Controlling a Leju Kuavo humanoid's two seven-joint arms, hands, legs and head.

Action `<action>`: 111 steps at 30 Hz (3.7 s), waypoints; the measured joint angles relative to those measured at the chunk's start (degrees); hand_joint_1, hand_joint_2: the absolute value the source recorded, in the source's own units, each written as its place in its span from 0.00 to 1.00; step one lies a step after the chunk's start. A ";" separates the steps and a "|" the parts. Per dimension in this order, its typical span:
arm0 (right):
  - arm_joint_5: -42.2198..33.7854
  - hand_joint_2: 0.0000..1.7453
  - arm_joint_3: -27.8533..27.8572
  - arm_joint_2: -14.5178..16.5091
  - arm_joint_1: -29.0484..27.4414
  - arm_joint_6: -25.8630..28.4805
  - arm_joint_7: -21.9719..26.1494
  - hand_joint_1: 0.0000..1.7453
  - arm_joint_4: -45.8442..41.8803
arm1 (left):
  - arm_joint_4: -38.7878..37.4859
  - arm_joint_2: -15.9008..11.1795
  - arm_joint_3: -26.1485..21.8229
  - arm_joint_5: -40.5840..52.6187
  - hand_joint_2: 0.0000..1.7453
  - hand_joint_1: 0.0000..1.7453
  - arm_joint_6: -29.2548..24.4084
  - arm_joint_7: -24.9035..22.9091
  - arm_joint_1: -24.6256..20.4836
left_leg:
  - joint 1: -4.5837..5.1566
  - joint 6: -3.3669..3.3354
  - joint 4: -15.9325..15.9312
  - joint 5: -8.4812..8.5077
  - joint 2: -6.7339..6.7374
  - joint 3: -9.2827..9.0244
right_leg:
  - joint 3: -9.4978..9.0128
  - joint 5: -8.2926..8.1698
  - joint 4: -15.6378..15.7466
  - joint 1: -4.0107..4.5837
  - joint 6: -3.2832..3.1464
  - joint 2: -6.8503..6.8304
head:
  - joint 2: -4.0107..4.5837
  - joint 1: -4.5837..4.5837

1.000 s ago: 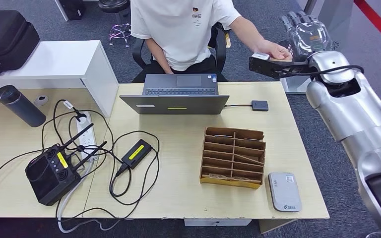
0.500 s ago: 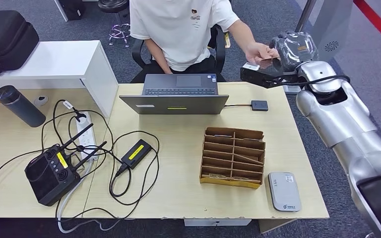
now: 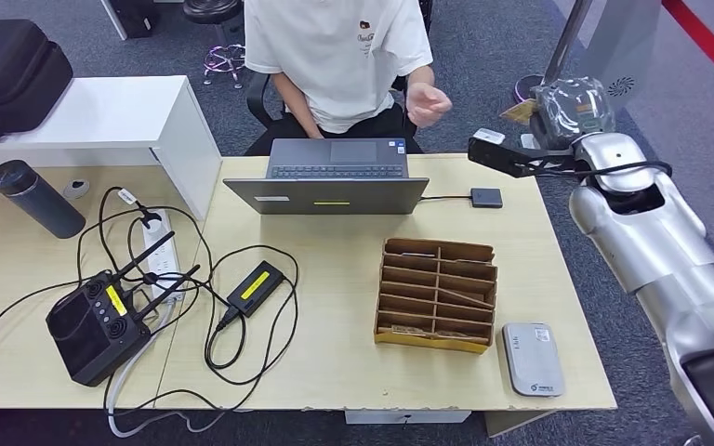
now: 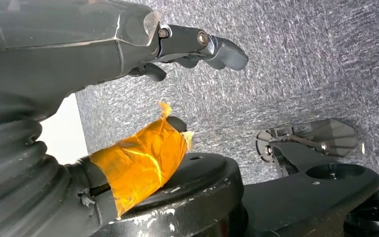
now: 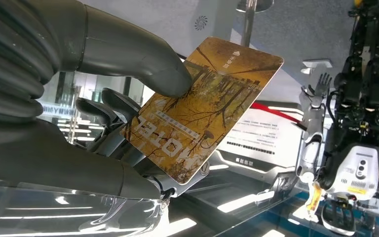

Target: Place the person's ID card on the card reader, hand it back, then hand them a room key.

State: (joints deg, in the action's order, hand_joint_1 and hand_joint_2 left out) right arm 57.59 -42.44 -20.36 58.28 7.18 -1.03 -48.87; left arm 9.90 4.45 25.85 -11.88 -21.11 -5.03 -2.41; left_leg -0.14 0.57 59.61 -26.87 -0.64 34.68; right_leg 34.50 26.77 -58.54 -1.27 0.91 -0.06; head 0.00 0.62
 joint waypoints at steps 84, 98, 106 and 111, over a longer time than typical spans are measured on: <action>2.73 1.00 38.18 0.69 -62.20 25.38 7.60 1.00 -28.79 | 0.00 -0.23 0.92 -2.01 1.00 0.00 0.00 0.00 0.13 | 0.03 -0.10 -0.04 -0.34 -0.01 -0.08 | -0.22 0.26 0.15 -0.02 0.07 -0.11 | -0.01 -0.01; 6.98 1.00 33.80 -1.39 -29.24 14.28 4.86 1.00 -30.78 | 0.01 -0.57 5.56 3.33 1.00 0.00 0.00 -0.72 -1.20 | 0.03 -0.06 -0.06 -0.29 0.95 0.24 | -0.08 -0.10 0.04 -0.05 -0.03 0.87 | 0.00 -0.02; 16.86 1.00 19.28 11.60 -4.60 15.84 -3.10 1.00 -7.20 | 0.01 -0.17 8.81 5.65 1.00 0.00 -0.42 -0.87 -2.15 | -0.09 0.19 -0.07 0.11 0.56 -0.12 | 0.07 -0.22 -0.08 0.05 -0.18 0.60 | 0.00 -0.01; 19.78 1.00 13.97 17.42 0.06 15.97 -5.13 1.00 0.54 | 0.00 0.03 9.93 6.35 1.00 0.00 -1.70 -0.87 -2.25 | -0.16 0.24 -0.10 0.10 0.40 -0.01 | 0.12 -0.14 -0.06 0.15 -0.25 0.43 | 0.00 -0.02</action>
State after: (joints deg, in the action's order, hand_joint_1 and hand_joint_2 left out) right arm 77.37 -28.47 -2.94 58.34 23.15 -6.16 -48.33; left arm 9.90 4.47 35.79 -5.54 -22.81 -5.90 -4.66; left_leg -0.30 0.82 59.51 -26.77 -0.24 34.67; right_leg 34.62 26.63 -58.61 -1.12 0.66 0.37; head 0.00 0.61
